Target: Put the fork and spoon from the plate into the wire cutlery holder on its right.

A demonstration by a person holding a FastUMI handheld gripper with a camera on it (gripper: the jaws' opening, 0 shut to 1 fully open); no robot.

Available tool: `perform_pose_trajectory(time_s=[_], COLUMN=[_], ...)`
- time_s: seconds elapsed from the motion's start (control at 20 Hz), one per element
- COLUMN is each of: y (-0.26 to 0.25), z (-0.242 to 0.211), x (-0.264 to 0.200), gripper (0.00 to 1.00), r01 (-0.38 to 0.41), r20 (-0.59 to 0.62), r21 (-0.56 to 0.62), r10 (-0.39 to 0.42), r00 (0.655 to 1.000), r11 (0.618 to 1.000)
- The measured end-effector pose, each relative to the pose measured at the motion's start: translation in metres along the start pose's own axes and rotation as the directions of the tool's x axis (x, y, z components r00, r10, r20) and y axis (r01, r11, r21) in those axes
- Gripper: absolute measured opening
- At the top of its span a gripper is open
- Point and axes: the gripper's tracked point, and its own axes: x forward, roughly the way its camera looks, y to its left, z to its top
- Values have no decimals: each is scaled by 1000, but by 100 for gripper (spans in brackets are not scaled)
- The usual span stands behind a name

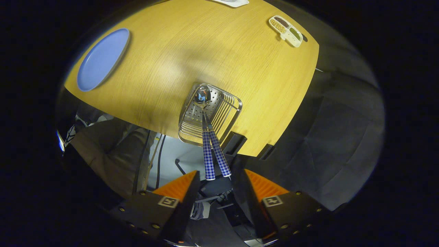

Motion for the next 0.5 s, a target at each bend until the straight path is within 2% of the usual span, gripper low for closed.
perform_pose_trajectory(time_s=[0.05,0.25,0.5], y=[4,12,49], z=[-1,8,15], x=[-2,-11,-30], gripper=[98,95,96], r01=[-15,-21,-72], r20=[19,162,329], r21=[15,104,120], r10=[15,3,29], r00=[1000,987,944], r11=[1000,994,990])
